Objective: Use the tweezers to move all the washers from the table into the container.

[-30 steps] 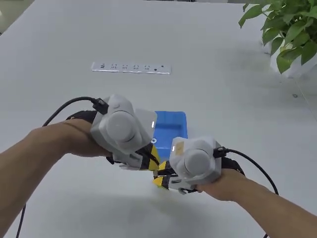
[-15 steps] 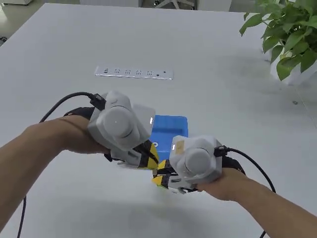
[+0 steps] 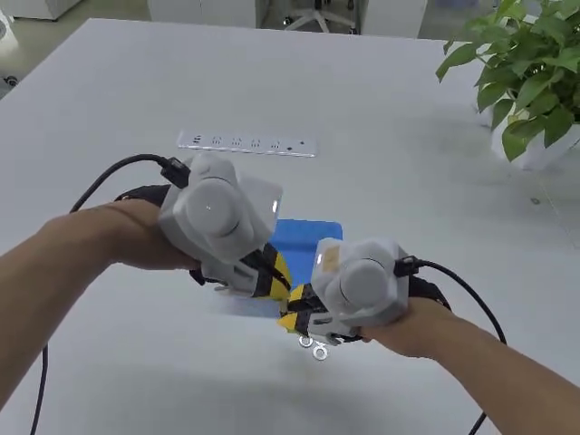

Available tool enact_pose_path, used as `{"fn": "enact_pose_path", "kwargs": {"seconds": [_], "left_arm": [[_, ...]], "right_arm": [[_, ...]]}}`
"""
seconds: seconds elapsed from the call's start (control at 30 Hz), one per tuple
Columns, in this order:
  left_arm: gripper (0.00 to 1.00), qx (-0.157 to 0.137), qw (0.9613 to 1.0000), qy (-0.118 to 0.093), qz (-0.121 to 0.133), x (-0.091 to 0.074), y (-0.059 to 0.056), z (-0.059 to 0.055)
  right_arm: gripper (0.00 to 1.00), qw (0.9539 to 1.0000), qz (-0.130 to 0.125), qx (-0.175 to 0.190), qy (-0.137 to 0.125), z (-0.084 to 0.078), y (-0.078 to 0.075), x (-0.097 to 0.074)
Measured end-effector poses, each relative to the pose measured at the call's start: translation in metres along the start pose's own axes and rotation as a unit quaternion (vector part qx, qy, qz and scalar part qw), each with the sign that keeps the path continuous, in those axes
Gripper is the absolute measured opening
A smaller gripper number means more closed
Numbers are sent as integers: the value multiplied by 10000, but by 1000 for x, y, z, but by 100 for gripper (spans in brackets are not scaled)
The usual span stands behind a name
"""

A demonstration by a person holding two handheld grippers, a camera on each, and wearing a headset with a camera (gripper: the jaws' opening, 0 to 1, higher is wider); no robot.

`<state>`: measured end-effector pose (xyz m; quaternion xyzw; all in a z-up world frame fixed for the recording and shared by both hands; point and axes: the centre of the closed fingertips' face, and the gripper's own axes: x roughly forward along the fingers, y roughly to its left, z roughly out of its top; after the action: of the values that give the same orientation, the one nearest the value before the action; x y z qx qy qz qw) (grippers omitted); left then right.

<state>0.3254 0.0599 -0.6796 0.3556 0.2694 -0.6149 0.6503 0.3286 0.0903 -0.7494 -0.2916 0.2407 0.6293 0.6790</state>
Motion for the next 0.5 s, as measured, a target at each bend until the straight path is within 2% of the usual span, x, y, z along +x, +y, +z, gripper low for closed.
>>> {"fn": "enact_pose_path", "kwargs": {"seconds": [0.5], "left_arm": [[6,44,9998,-84,188,-12,18,7]], "right_arm": [[10,9998,-88,-187,12,12,-20,-8]]}}
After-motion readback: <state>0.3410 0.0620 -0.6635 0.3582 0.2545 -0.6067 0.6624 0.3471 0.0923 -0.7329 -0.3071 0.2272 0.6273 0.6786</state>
